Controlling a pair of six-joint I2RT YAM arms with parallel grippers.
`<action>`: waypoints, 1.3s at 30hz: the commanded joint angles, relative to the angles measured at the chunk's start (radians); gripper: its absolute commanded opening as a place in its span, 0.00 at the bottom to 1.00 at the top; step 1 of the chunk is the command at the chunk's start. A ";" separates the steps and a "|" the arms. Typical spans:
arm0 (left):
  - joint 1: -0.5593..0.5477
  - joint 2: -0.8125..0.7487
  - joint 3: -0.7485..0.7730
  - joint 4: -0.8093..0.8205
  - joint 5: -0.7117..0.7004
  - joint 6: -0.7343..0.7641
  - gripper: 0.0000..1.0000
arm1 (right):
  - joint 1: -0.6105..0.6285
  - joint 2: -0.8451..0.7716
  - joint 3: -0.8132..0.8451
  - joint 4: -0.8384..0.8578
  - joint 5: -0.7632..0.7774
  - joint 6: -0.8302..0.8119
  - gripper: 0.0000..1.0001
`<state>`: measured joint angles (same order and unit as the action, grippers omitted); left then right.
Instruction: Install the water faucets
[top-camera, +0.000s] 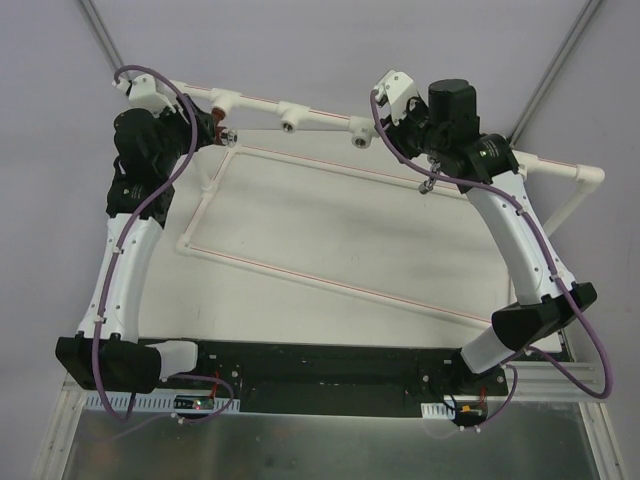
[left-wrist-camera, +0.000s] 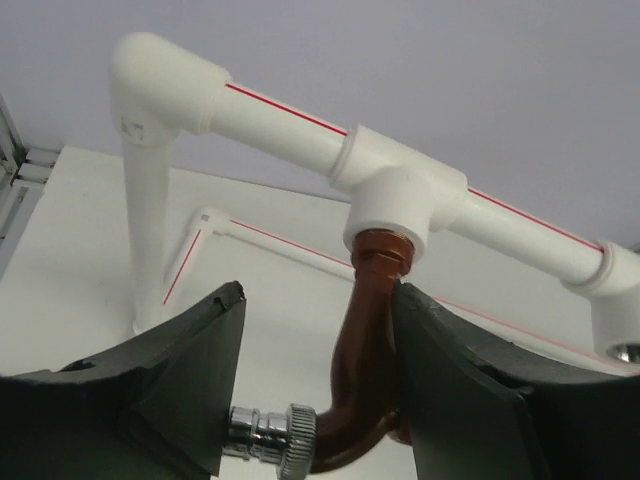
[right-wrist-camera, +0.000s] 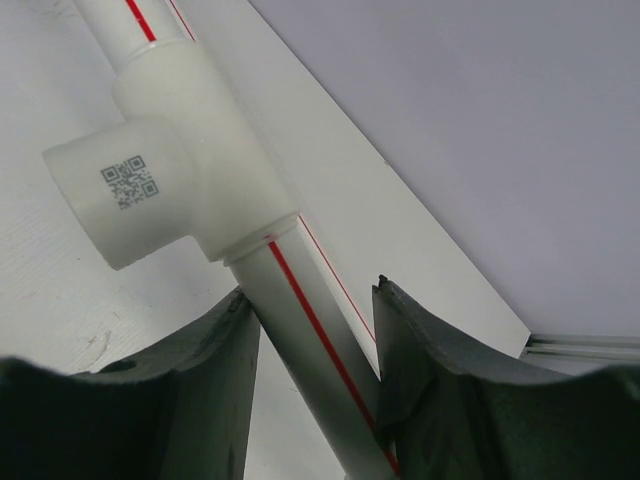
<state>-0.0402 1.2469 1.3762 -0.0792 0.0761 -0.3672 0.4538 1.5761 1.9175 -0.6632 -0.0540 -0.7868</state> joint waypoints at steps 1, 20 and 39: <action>-0.033 -0.055 0.084 -0.096 -0.041 0.227 0.77 | 0.002 0.039 -0.048 -0.064 -0.001 0.147 0.00; -0.007 -0.447 -0.063 -0.229 -0.274 0.287 0.99 | -0.030 0.180 0.124 0.117 0.048 0.233 0.00; -0.007 -0.598 -0.292 -0.327 -0.321 0.243 0.99 | -0.026 0.159 0.375 0.252 0.270 0.397 0.99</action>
<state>-0.0509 0.6514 1.0622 -0.4271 -0.1715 -0.1478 0.4255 1.8763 2.2948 -0.6853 0.0834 -0.5446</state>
